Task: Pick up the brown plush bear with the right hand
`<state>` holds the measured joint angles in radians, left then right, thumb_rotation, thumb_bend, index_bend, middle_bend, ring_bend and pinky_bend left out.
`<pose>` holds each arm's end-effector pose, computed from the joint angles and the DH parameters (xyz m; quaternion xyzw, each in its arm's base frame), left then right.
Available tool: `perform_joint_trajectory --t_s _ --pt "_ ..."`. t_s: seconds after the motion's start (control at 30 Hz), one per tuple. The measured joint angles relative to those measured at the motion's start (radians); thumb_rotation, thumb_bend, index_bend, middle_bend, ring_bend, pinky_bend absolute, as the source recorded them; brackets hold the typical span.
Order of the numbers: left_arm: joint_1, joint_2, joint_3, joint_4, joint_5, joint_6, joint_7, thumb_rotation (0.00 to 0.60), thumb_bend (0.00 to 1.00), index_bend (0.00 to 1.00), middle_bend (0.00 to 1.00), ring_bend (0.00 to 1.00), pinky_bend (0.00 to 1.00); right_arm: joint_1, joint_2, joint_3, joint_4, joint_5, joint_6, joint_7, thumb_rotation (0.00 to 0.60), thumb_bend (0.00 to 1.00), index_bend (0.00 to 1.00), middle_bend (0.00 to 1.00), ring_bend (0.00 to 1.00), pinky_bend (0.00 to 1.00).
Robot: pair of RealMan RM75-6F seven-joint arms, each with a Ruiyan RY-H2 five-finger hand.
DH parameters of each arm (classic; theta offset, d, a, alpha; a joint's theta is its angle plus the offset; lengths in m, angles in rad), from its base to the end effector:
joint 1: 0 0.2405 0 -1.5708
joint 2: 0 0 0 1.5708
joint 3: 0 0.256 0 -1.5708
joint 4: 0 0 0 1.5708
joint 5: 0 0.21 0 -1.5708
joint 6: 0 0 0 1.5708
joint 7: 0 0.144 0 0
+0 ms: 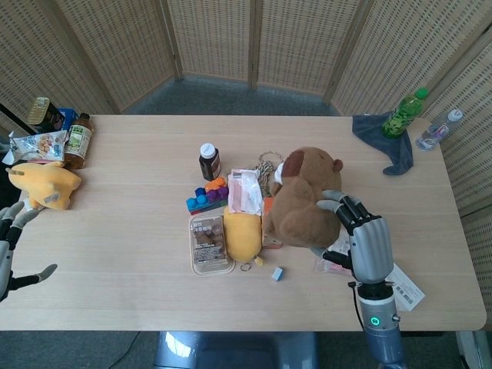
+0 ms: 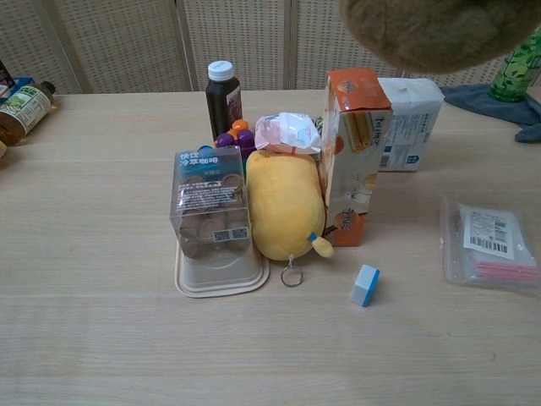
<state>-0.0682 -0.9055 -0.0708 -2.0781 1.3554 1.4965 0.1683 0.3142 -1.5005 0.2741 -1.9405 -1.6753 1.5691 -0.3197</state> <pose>-0.2488 0.1720 0.1936 -0.5432 -0.4444 -0.3865 0.5983 -0.1086 -0.2345 0.1078 0.5089 -0.3046 0.6680 0.4495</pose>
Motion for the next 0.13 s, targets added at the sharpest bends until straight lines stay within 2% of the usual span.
perform_joint_trajectory --t_s 0.13 --pt "0.001 0.001 0.001 -0.002 0.001 0.002 0.000 0.600 0.00 0.17 0.00 0.00 0.00 0.012 -0.006 0.001 -0.029 0.002 -0.014 -0.040 0.600 0.15 0.67 0.64 0.60 0.79"
